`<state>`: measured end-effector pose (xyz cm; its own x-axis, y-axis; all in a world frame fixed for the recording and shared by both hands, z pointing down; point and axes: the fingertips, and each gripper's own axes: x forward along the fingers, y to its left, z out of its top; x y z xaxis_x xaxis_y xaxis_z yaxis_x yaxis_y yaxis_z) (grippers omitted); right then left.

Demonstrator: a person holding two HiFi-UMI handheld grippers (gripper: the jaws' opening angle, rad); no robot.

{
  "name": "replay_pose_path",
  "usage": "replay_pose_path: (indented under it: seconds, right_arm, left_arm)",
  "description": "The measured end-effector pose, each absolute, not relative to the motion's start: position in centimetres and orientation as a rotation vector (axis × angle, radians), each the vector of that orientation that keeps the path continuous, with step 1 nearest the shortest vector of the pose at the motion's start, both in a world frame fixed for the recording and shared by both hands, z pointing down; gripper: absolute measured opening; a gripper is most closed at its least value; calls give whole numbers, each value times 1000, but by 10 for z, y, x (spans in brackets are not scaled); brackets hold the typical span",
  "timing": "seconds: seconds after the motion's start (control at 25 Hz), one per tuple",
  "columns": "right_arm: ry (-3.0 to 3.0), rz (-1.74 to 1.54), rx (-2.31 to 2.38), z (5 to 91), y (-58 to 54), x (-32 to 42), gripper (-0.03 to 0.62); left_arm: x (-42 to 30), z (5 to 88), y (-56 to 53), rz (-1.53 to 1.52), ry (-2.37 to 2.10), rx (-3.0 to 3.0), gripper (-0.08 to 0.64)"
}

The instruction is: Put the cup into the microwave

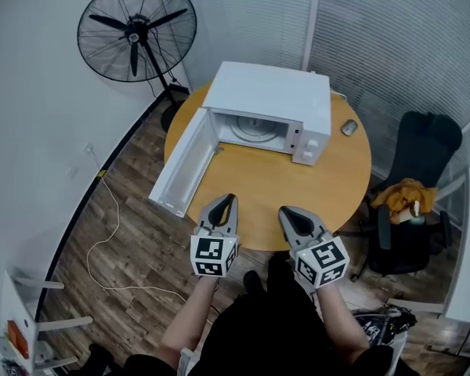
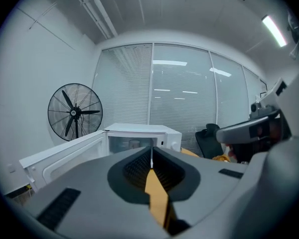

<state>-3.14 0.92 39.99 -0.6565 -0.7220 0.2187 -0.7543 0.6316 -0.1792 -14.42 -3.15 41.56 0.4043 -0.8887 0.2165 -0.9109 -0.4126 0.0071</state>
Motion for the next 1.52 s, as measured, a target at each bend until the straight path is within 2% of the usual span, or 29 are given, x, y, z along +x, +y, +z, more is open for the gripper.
replay_pose_path:
  seconds: [0.68,1.52]
  right_arm:
    - [-2726,301,1287,378,20,-17,9]
    - [-2708,349,1279,385,23,-13,8]
  left_arm:
    - [-127,389,1,205,-1492,2585,-2]
    - [-123,394,3,223,-1476,2584,-2]
